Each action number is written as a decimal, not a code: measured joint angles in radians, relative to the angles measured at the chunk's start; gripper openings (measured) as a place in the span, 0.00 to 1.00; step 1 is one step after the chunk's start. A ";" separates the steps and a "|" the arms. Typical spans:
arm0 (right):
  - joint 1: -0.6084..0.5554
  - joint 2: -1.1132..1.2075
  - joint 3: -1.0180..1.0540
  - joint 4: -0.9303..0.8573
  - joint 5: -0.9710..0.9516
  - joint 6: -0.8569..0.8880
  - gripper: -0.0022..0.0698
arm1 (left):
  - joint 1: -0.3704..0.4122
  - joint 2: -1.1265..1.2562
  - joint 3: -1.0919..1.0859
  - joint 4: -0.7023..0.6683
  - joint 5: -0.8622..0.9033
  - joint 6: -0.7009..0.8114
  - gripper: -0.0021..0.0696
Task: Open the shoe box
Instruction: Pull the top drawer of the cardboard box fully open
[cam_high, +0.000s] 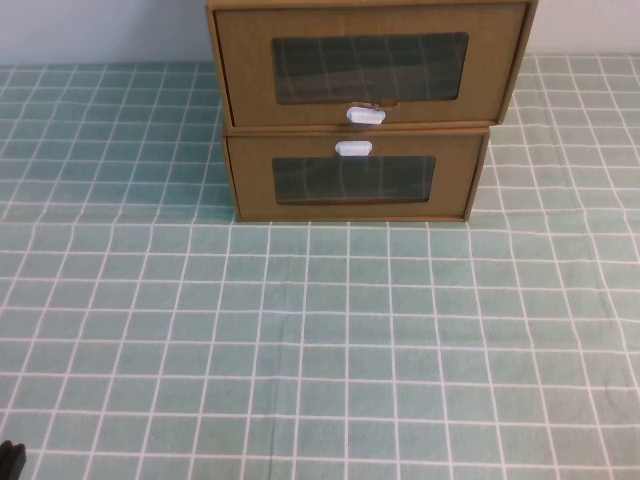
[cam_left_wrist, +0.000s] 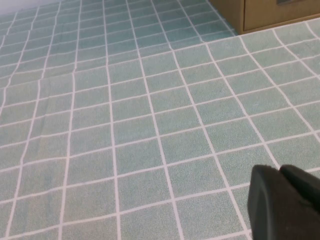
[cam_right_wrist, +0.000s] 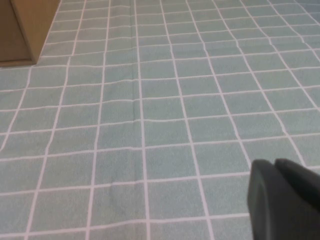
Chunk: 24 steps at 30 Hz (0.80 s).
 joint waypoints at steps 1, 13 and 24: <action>0.000 0.000 0.000 0.000 0.000 0.000 0.01 | 0.000 0.000 0.000 0.000 0.000 0.000 0.02; 0.000 0.000 0.000 0.000 0.000 0.000 0.01 | 0.000 0.000 0.000 0.000 0.000 -0.023 0.02; 0.000 0.000 0.000 0.000 0.000 0.000 0.01 | 0.000 0.000 0.000 0.000 0.000 -0.030 0.02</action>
